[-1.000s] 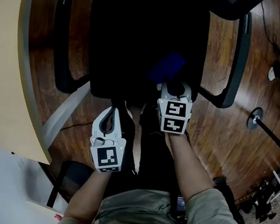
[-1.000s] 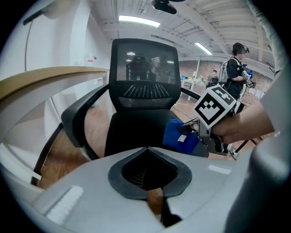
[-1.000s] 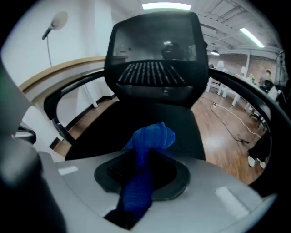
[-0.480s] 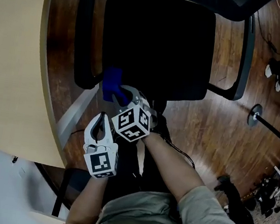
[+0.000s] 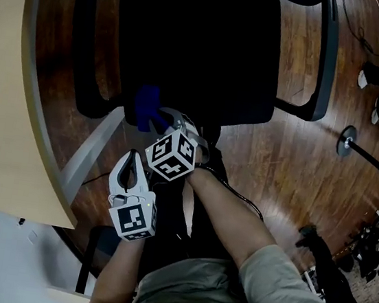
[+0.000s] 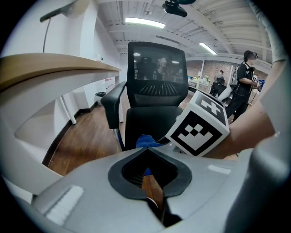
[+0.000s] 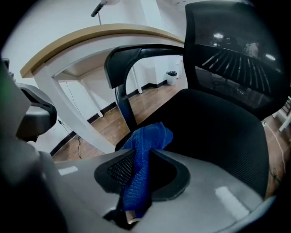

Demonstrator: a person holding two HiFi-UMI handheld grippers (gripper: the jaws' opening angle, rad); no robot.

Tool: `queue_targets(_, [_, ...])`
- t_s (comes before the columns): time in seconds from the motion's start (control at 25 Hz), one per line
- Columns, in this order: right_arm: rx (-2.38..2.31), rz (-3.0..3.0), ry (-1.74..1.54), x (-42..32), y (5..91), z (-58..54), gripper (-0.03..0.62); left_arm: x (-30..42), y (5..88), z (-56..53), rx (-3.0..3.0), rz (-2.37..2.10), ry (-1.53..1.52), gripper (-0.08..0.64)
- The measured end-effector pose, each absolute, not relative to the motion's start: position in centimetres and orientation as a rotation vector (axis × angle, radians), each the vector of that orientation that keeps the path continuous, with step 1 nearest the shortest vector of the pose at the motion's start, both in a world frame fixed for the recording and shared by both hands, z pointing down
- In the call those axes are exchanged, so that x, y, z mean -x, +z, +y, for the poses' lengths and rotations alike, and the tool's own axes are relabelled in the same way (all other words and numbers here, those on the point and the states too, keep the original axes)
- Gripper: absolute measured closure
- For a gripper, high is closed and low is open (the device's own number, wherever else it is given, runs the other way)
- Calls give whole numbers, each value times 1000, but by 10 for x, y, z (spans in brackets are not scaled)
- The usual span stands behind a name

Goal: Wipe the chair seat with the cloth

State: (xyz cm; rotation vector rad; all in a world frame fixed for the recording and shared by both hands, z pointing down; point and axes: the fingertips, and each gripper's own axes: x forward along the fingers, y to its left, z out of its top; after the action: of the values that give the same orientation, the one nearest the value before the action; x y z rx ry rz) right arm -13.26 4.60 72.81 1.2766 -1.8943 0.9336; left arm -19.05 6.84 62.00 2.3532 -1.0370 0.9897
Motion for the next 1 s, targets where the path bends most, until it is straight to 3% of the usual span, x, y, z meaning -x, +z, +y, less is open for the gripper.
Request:
queue_targets(0.68, [-1725, -1454, 1156, -102, 729, 170, 505, 31, 611, 137, -2555, -671, 1018, 555])
queue_targets(1.0, [-1840, -1305, 1233, -163, 730, 238, 506, -26, 606, 164, -2609, -584, 999, 555])
